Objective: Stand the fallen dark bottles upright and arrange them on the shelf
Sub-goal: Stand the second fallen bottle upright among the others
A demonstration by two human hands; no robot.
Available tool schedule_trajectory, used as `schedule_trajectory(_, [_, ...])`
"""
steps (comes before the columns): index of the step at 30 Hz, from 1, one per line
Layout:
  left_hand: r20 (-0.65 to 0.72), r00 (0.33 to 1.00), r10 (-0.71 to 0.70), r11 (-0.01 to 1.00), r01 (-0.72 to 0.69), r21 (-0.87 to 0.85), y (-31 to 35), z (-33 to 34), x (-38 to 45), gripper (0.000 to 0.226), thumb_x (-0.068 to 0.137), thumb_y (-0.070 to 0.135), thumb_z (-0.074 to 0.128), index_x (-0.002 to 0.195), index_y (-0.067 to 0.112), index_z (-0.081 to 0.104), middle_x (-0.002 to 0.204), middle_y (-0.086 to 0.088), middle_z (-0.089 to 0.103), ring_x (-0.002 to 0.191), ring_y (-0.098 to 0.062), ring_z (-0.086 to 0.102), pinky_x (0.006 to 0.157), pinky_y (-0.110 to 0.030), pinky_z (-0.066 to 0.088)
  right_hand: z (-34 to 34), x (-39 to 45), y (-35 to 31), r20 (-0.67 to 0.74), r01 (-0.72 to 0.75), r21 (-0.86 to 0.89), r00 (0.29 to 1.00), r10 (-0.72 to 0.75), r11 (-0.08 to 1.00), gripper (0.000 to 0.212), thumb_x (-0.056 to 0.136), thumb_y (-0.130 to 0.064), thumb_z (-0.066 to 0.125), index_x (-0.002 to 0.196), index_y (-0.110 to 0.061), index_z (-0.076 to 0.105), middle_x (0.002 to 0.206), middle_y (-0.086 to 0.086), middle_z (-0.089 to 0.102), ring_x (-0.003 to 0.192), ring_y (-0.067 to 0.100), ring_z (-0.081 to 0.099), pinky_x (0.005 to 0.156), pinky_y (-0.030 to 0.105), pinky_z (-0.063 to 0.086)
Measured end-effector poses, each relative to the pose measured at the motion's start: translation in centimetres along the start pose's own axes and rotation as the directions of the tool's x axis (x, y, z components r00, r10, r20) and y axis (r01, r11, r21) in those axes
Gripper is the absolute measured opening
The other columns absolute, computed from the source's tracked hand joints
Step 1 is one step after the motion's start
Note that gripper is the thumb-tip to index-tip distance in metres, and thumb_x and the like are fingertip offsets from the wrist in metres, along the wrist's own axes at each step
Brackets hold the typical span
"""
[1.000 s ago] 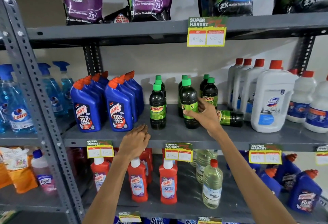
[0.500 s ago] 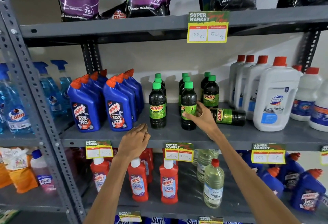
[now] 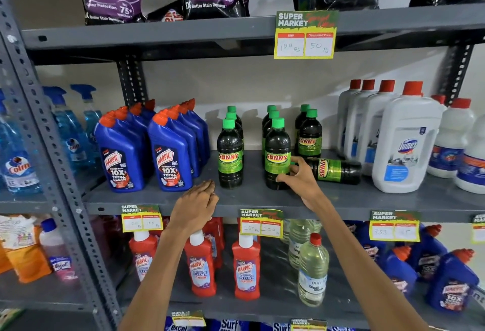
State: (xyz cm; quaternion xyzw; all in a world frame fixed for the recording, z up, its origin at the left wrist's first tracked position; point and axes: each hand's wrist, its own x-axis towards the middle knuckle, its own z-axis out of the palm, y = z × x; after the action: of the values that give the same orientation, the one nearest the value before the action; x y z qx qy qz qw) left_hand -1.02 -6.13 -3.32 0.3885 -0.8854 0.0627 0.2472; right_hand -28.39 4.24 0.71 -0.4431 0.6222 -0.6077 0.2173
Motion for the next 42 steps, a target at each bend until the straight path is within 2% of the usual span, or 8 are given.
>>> schedule_trajectory(4, [-0.004, 1.0, 0.003, 1.0, -0.003, -0.008, 0.2, -0.2, 0.0, 0.048, 0.101, 0.032, 0.034, 0.144, 0.012, 0.043, 0.152, -0.002, 0.043, 0.141, -0.015, 0.039, 0.114, -0.03, 0.029, 0.2, 0.1, 0.0, -0.002, 0.013, -0.093, 1.0, -0.013, 0.996, 0.082, 0.053, -0.021, 0.093, 0.12, -0.016, 0.046, 0.103, -0.003, 0.066, 0.095, 0.009, 0.063, 0.083, 0.025, 0.051])
schedule_trajectory(7, [0.001, 1.0, -0.004, 1.0, 0.004, -0.011, 0.3, -0.3, 0.0, 0.048, 0.101, 0.031, 0.034, 0.144, 0.012, 0.043, 0.152, -0.002, 0.043, 0.141, -0.015, 0.039, 0.114, -0.031, 0.03, -0.1, 0.2, 0.3, 0.005, 0.007, -0.1, 1.0, -0.007, 0.995, 0.077, 0.056, -0.014, 0.091, 0.122, -0.009, 0.051, 0.108, 0.003, 0.068, 0.101, 0.015, 0.064, 0.091, 0.029, 0.051])
schedule_trajectory(10, [0.002, 1.0, -0.007, 1.0, 0.007, -0.003, 0.4, -0.3, -0.1, 0.048, 0.101, 0.03, 0.035, 0.144, 0.011, 0.044, 0.152, -0.003, 0.044, 0.14, -0.016, 0.04, 0.114, -0.031, 0.031, -0.1, 0.0, 0.3, 0.06, 0.027, -0.061, 0.998, -0.023, 0.998, 0.069, 0.061, -0.005, 0.088, 0.122, -0.005, 0.055, 0.111, 0.007, 0.07, 0.106, 0.016, 0.065, 0.087, 0.02, 0.051])
schedule_trajectory(22, [0.027, 1.0, -0.004, 1.0, 0.004, 0.0, 0.6, -0.8, -0.3, 0.048, 0.102, 0.03, 0.034, 0.145, 0.01, 0.04, 0.154, -0.004, 0.04, 0.142, -0.016, 0.037, 0.115, -0.03, 0.028, 0.0, -0.1, -0.1, 0.068, 0.025, -0.09, 0.998, -0.019, 0.996, 0.066, 0.062, -0.007, 0.086, 0.121, -0.006, 0.057, 0.108, 0.005, 0.071, 0.101, 0.014, 0.066, 0.079, 0.014, 0.047])
schedule_trajectory(28, [0.037, 0.999, -0.004, 1.0, 0.004, 0.006, 0.8, -1.0, -0.3, 0.047, 0.102, 0.029, 0.034, 0.144, 0.01, 0.041, 0.154, -0.004, 0.04, 0.142, -0.016, 0.037, 0.115, -0.03, 0.028, 0.0, -0.2, -0.2, 0.087, 0.024, -0.108, 0.996, -0.014, 0.994, 0.064, 0.065, -0.006, 0.083, 0.123, -0.007, 0.056, 0.111, 0.005, 0.07, 0.105, 0.016, 0.064, 0.092, 0.026, 0.049])
schedule_trajectory(34, [0.032, 0.999, -0.027, 1.0, 0.027, 0.004, 0.9, -1.0, -0.3, 0.048, 0.101, 0.03, 0.034, 0.145, 0.011, 0.042, 0.153, -0.002, 0.042, 0.14, -0.016, 0.04, 0.114, -0.032, 0.031, -0.1, -0.6, -0.6, 0.08, 0.033, -0.077, 0.996, -0.027, 0.996, 0.052, 0.064, -0.003, 0.081, 0.111, -0.014, 0.06, 0.104, 0.003, 0.071, 0.101, 0.018, 0.067, 0.095, 0.034, 0.052])
schedule_trajectory(40, [0.045, 0.998, -0.035, 0.999, 0.035, -0.004, 0.8, -1.0, -0.2, 0.049, 0.102, 0.031, 0.034, 0.146, 0.012, 0.04, 0.154, -0.002, 0.041, 0.141, -0.015, 0.038, 0.115, -0.031, 0.029, -0.8, -1.6, -1.2, 0.078, -0.015, -0.069, 0.997, 0.02, 0.997, 0.084, 0.065, -0.003, 0.084, 0.138, -0.006, 0.042, 0.125, 0.01, 0.062, 0.116, 0.023, 0.06, 0.102, 0.04, 0.048])
schedule_trajectory(42, [0.049, 0.998, -0.031, 1.0, 0.031, -0.001, 0.8, -0.8, -0.1, 0.049, 0.102, 0.032, 0.033, 0.146, 0.012, 0.039, 0.154, -0.002, 0.041, 0.141, -0.015, 0.038, 0.115, -0.032, 0.029, -2.0, -2.3, -1.2, 0.073, 0.061, -0.234, 0.996, -0.044, 0.97, 0.084, 0.069, -0.005, 0.081, 0.142, -0.007, 0.038, 0.13, 0.009, 0.058, 0.121, 0.024, 0.056, 0.103, 0.038, 0.046])
